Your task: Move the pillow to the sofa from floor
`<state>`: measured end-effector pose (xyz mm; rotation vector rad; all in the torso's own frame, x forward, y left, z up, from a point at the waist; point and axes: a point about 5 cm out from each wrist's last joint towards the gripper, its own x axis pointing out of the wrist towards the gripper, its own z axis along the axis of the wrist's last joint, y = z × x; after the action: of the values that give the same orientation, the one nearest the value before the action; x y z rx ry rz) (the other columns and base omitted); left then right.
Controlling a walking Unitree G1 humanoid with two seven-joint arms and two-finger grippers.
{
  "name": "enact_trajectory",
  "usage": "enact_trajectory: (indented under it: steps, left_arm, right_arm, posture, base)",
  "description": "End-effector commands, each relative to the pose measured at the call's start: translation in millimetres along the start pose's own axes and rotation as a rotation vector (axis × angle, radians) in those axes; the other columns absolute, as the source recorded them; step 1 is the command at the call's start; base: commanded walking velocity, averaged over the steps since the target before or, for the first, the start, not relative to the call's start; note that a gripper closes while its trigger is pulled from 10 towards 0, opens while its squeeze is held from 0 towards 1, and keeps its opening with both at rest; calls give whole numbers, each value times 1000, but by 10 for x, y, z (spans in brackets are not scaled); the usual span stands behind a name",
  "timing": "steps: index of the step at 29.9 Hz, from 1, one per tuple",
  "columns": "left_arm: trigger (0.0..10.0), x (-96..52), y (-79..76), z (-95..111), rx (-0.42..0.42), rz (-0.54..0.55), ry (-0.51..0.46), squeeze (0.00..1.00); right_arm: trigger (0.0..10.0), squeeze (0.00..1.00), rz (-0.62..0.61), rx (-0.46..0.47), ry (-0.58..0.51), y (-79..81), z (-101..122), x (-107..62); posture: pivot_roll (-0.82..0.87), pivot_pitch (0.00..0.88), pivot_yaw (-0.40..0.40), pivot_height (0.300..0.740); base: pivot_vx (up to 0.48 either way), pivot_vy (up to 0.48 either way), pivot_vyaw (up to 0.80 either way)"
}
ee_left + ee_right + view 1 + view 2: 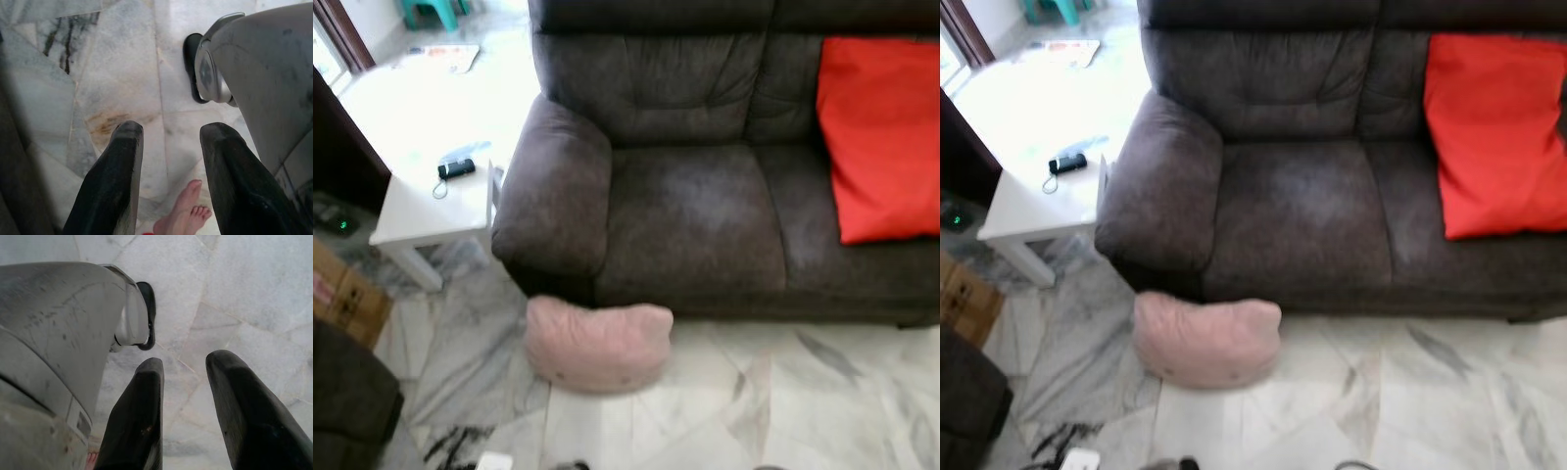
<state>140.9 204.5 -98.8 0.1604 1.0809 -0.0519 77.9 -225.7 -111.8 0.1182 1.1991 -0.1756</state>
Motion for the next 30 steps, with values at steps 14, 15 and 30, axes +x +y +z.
enact_trajectory:
  steps: [14, 15, 30]
  left_arm:
    - [10000, -23, 45, -118, -12, 12, 40, 0]
    - [10000, -23, 46, -117, -12, 12, 40, 0]
    - [10000, -24, 50, -120, -11, 13, 41, 0]
  right_arm:
    - [10000, 0, 19, -11, 25, 57, -66, 0]
    - [10000, 0, 19, -12, 25, 58, -66, 0]
    - [10000, 0, 20, -2, 23, 63, -69, 0]
  posture:
    - [39, 170, 8, 740]
    - [38, 170, 8, 740]
    - [39, 172, 9, 740]
  base:
    - [0, 304, 0]
    - [0, 304, 0]
    - [0, 305, 0]
